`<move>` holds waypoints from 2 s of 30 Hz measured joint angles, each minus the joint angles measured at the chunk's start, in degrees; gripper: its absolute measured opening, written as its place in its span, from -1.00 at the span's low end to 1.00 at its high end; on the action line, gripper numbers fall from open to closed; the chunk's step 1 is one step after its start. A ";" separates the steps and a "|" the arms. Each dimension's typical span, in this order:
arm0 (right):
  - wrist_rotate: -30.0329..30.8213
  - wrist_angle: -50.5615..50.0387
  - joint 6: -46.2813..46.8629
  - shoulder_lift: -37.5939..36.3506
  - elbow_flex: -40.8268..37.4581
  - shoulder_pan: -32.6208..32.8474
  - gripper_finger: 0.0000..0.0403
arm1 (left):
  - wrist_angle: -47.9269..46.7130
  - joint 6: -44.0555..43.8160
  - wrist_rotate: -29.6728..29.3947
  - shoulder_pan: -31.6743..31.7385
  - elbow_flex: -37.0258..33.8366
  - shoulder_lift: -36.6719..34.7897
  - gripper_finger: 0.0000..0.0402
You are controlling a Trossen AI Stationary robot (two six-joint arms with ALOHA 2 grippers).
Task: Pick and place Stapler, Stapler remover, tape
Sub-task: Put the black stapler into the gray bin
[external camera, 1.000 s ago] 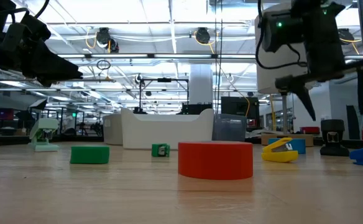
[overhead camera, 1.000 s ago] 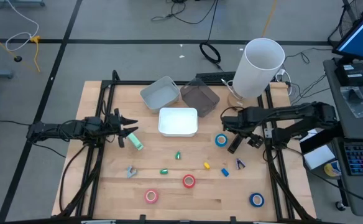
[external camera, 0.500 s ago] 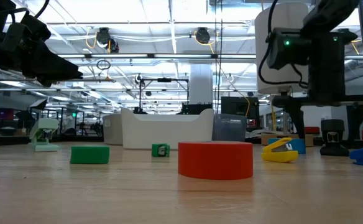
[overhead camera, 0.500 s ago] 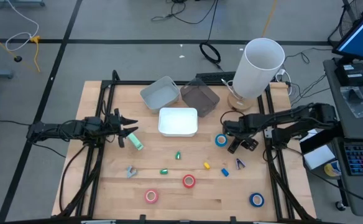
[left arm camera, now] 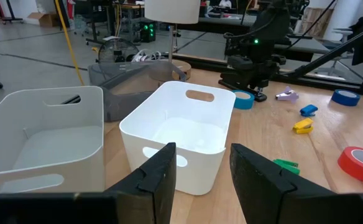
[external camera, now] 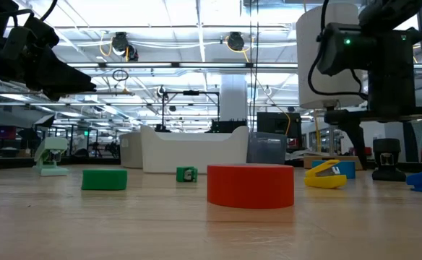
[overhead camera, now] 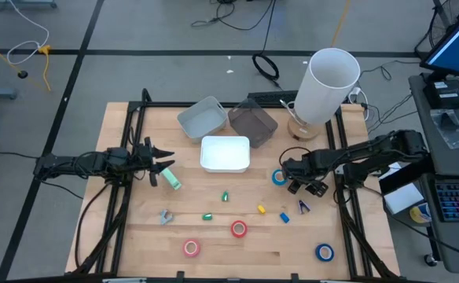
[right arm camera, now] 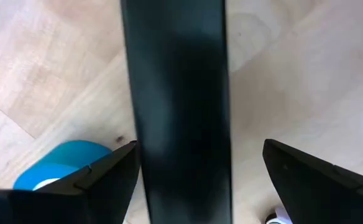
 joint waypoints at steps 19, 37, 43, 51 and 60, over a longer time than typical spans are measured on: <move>4.57 -1.01 -2.83 0.00 -0.02 1.69 0.64 | 0.01 0.01 0.00 0.01 0.01 -0.01 -0.24; 1.36 1.05 -2.92 0.02 -1.57 1.60 0.52 | 0.00 0.00 0.00 0.01 0.02 0.01 -0.24; 0.48 7.20 -0.71 -0.29 -6.62 2.02 0.24 | 0.01 0.01 0.00 0.01 0.01 0.01 -0.24; -2.16 4.82 -1.47 -0.11 -6.84 1.98 -0.09 | 0.01 0.01 0.00 0.00 0.00 0.01 -0.24; -2.88 5.01 -8.19 -2.93 -6.88 2.00 -0.18 | 0.00 0.01 -0.02 0.01 0.02 0.01 -0.24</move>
